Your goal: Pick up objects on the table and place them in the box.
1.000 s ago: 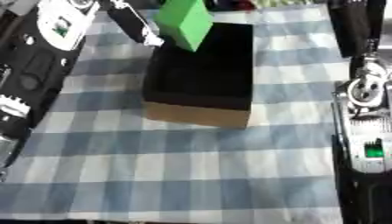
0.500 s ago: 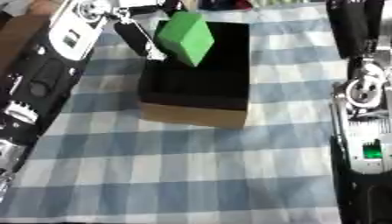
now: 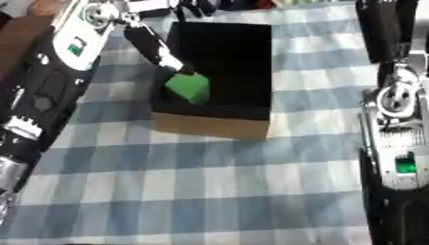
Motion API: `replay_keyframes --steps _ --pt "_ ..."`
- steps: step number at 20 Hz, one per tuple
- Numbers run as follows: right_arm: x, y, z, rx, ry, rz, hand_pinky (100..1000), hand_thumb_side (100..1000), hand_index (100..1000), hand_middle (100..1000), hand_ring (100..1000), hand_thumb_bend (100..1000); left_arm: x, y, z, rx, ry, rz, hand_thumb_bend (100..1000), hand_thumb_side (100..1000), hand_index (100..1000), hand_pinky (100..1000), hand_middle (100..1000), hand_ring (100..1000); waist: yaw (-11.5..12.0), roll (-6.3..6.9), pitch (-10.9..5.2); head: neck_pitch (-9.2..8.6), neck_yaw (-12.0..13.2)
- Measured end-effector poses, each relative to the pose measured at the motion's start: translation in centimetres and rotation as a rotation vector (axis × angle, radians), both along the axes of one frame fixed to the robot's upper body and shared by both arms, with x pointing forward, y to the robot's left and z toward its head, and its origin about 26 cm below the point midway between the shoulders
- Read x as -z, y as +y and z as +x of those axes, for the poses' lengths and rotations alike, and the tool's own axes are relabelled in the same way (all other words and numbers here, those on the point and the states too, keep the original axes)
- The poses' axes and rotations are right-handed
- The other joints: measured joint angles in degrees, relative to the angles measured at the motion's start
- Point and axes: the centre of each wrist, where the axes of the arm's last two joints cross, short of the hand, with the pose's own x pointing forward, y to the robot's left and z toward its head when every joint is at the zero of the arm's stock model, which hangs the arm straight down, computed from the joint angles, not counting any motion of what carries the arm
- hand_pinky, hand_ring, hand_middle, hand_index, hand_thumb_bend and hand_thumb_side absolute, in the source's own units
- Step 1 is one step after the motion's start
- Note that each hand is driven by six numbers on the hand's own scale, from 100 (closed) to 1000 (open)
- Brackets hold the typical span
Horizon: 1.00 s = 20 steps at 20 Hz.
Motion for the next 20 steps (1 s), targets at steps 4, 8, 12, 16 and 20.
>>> replay_keyframes --steps 4,8,12,16,20 --pt "0.0 0.0 0.0 0.0 -0.003 0.002 849 713 964 742 922 100 -0.3 0.4 -0.5 0.028 -0.016 -0.055 374 256 921 745 794 845 0.35 -0.15 -0.03 0.09 -0.01" --pt "0.0 -0.1 -0.1 0.003 -0.006 0.002 849 702 963 742 921 100 -1.8 1.4 -1.9 0.083 -0.022 -0.16 270 176 898 720 761 814 1.02 -0.37 -0.34 0.13 -0.08" --pt "0.1 -0.2 -0.1 0.011 -0.004 0.004 849 695 962 742 920 100 -3.3 2.9 -4.1 0.105 -0.032 -0.267 212 100 890 692 752 803 1.63 -0.84 -0.92 0.56 -0.61" --pt "0.1 -0.3 -0.1 0.021 -0.002 0.006 849 686 961 741 920 100 -4.6 4.8 -6.8 0.086 -0.059 -0.358 213 100 877 672 735 792 2.44 -1.42 -1.34 0.66 -1.28" --pt "0.0 -0.4 -0.2 0.028 -0.009 0.008 847 675 959 741 918 100 -5.2 6.5 -9.5 0.036 -0.096 -0.459 154 100 852 703 696 767 3.05 -1.95 -1.67 0.67 -1.58"
